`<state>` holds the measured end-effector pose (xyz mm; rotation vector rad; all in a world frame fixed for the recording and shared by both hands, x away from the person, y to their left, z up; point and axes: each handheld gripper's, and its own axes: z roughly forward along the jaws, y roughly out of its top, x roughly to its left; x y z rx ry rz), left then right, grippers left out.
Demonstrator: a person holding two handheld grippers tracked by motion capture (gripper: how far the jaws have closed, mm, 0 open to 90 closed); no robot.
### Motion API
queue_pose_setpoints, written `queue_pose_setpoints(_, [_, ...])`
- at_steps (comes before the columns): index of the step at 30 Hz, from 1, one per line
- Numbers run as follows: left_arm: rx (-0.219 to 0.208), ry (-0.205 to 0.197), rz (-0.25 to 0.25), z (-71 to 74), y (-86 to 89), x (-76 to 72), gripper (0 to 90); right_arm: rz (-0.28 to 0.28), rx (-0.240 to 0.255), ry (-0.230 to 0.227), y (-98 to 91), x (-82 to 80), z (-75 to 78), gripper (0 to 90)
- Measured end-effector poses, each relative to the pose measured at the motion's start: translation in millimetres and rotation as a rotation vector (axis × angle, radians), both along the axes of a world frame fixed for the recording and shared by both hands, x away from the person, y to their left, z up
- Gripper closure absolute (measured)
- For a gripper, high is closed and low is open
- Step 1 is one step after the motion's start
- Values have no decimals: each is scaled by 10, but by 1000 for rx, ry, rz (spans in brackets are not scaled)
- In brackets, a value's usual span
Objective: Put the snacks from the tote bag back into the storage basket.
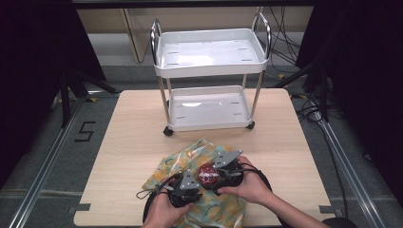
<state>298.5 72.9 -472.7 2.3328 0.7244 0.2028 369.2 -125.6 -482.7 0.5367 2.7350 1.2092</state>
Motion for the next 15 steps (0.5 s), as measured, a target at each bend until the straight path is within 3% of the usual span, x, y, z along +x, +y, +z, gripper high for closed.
queue_pose_setpoints(4, [1, -18, -11, -1, 0, 7, 776, -1, 16, -11, 22, 3, -28, 216])
queue_pose_setpoints(7, [-6, -3, 4, -11, -5, -6, 776, -8, 26, -18, 32, 0, -39, 219])
queue_pose_setpoints(9, [18, -21, -21, 2, 11, 9, 776, -5, 26, -26, 34, -5, -40, 222])
queue_pose_setpoints(15, [7, -7, 2, -7, 9, -6, 773, -3, 41, -64, 25, -16, -28, 243])
